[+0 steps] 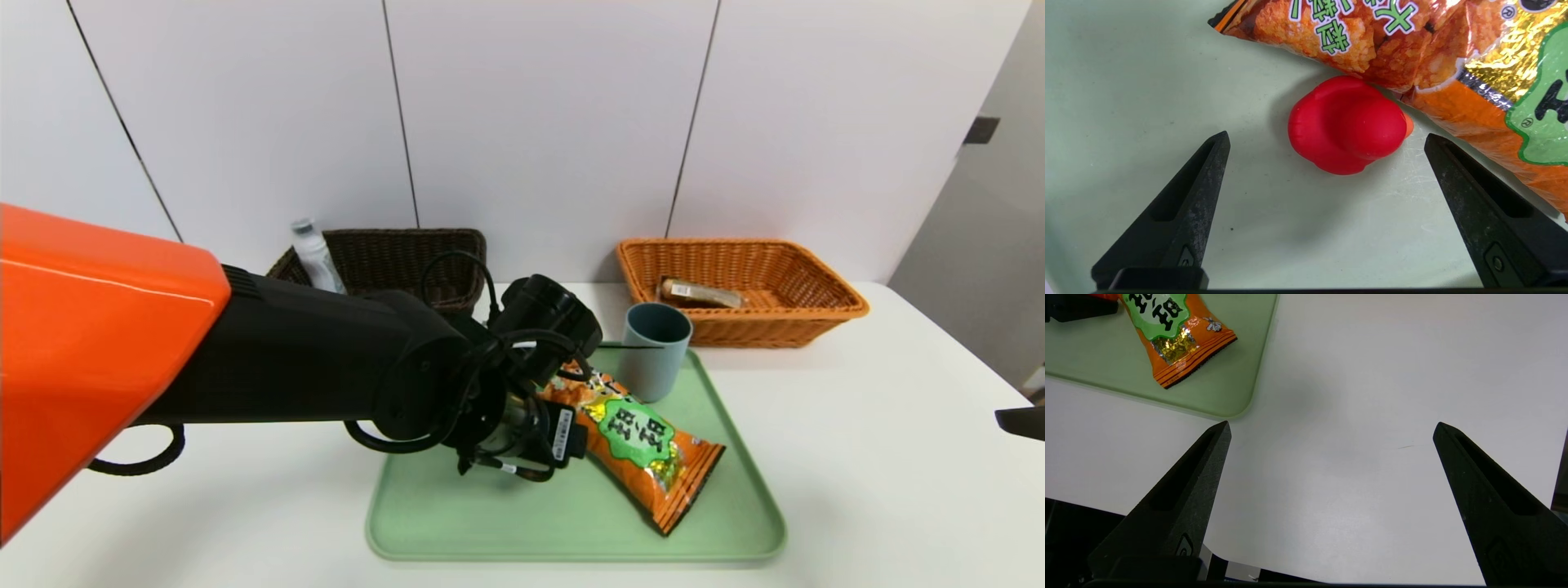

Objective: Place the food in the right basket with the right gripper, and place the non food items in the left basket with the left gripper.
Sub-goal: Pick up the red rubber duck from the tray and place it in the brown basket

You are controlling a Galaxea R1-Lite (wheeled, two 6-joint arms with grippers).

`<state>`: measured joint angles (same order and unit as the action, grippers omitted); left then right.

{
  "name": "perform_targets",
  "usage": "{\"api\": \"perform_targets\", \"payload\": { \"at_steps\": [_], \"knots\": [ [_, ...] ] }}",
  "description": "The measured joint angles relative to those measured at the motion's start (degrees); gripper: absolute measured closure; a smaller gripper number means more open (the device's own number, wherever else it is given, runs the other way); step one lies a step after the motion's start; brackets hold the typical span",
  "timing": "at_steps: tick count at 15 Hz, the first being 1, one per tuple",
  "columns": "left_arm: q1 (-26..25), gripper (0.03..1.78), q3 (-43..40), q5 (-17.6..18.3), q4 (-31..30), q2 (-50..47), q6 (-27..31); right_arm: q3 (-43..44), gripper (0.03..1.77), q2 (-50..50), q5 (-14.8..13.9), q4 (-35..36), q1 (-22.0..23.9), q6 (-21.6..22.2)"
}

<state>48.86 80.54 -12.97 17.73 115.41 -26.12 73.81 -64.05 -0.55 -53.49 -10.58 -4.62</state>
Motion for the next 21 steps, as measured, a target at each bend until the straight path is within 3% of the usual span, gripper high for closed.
{"api": "perform_targets", "payload": {
  "at_steps": [12,13,17,19,21],
  "knots": [
    [-0.94,0.12,0.24,-0.23,-0.65,1.68,0.13,-0.28,0.09,0.13,0.96,0.09,0.04,0.0],
    [-0.96,0.2,0.24,-0.2,-0.61,1.68,0.11,-0.3,0.09,0.16,0.99,0.07,0.04,0.0],
    [-0.96,0.81,0.1,-0.28,-0.5,1.57,0.0,-0.35,0.09,0.29,1.06,0.05,0.0,-0.01],
    [-0.94,0.98,0.07,-0.26,-0.48,1.46,0.02,-0.35,0.09,0.4,1.12,0.05,0.0,0.0],
    [-0.94,1.05,-0.04,-0.34,-0.41,1.16,-0.11,-0.35,0.09,0.6,1.18,0.05,0.02,-0.01]
  ]
}}
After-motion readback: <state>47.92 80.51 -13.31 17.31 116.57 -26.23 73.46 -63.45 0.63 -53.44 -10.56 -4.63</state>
